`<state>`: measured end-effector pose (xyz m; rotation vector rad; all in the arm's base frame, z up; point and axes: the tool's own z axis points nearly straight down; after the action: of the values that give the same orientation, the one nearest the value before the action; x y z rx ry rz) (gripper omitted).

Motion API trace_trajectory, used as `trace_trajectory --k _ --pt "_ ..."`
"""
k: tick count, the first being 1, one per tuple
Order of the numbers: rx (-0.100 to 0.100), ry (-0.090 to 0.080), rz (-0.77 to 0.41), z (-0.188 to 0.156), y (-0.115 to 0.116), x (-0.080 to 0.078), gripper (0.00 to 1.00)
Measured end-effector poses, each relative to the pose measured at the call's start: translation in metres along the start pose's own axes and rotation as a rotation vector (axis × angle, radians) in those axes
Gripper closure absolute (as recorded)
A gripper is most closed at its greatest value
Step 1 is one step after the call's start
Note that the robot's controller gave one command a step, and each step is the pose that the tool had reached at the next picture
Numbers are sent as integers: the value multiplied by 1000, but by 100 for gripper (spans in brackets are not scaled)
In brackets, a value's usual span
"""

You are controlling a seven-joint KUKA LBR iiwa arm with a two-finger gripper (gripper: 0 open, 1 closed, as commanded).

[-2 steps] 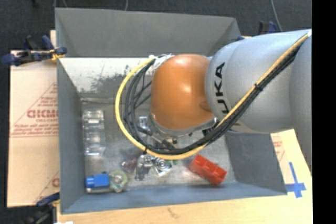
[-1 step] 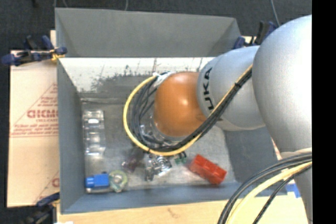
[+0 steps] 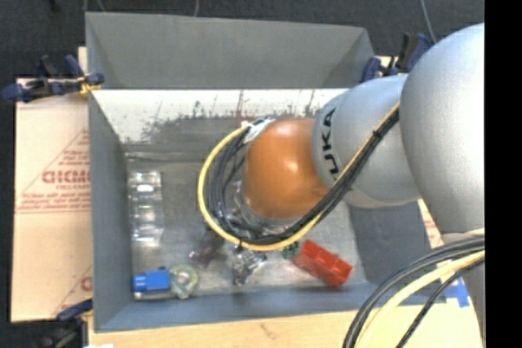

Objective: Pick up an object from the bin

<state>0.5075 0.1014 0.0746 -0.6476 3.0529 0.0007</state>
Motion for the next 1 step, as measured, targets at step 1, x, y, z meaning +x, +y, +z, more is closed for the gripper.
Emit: trace_trajectory --k 1 --pt "-2 4 4 0 1 1 100"
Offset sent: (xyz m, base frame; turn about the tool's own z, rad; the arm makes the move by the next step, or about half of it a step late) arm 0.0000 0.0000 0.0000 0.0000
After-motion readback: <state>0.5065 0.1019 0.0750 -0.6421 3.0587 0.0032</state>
